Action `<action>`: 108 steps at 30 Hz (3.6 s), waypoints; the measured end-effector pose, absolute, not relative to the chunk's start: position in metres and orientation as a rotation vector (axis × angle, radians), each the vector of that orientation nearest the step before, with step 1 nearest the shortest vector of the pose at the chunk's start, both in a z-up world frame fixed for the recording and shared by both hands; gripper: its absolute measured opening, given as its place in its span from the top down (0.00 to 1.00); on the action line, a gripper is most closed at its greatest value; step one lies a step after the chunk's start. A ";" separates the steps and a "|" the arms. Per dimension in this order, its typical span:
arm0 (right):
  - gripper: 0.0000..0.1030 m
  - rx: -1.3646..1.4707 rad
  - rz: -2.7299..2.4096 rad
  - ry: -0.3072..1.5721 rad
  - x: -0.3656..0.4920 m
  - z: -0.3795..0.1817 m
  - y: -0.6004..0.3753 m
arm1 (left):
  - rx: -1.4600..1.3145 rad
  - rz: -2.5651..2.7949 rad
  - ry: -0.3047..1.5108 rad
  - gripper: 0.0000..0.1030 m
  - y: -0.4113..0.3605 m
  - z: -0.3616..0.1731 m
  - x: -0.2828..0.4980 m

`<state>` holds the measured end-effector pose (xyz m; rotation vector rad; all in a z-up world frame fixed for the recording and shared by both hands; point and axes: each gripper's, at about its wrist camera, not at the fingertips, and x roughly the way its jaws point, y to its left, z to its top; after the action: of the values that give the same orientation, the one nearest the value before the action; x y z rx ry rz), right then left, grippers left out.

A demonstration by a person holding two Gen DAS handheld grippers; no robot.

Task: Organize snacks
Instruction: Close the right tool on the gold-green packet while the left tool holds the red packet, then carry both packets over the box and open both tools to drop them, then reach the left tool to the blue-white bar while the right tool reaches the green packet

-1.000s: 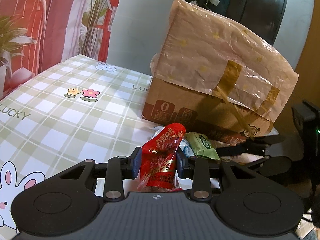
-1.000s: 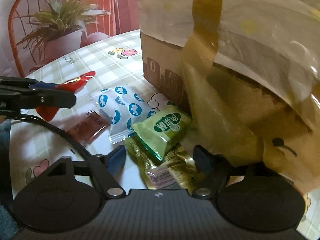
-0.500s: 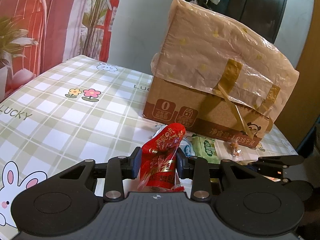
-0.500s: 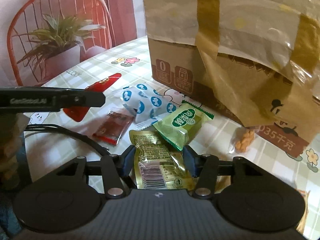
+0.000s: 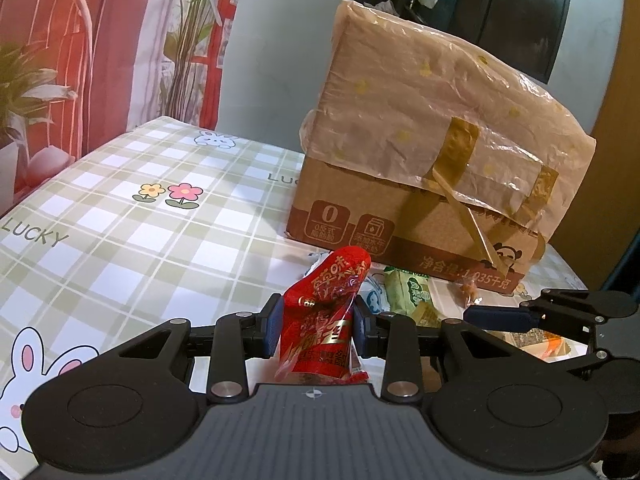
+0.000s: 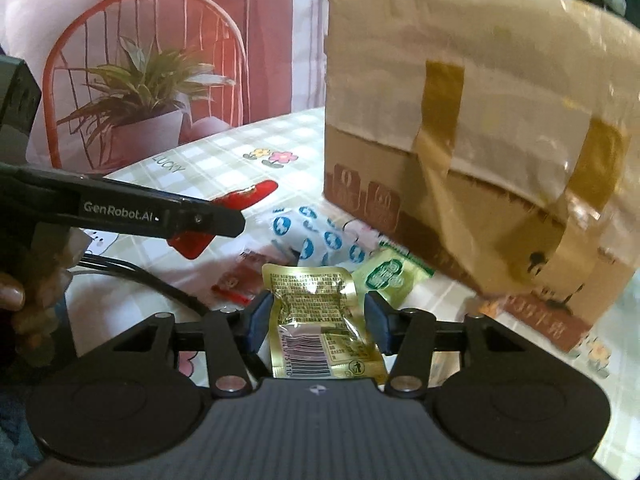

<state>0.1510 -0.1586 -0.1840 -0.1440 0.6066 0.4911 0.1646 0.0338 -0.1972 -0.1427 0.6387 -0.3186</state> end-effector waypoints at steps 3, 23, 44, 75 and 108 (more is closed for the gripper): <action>0.49 -0.137 0.484 0.592 0.149 -0.184 -0.161 | -0.137 -0.319 0.631 0.64 0.033 -0.196 0.163; 0.49 -0.156 0.414 0.129 0.156 -0.053 -0.199 | -0.089 -0.387 0.303 0.63 0.009 -0.059 0.207; 0.38 0.096 0.178 0.344 0.266 -0.049 -0.294 | -0.012 -0.467 0.424 0.32 -0.064 -0.046 0.313; 0.60 0.225 0.475 0.563 0.168 -0.154 -0.195 | -0.070 -0.476 0.654 0.34 0.035 -0.162 0.229; 0.56 0.070 0.262 0.652 0.207 -0.218 -0.181 | -0.142 -0.444 0.815 0.41 0.005 -0.223 0.249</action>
<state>0.2073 -0.1811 -0.2176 0.0702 0.6520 0.2619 0.2488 0.0047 -0.2227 -0.1423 0.8146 -0.4443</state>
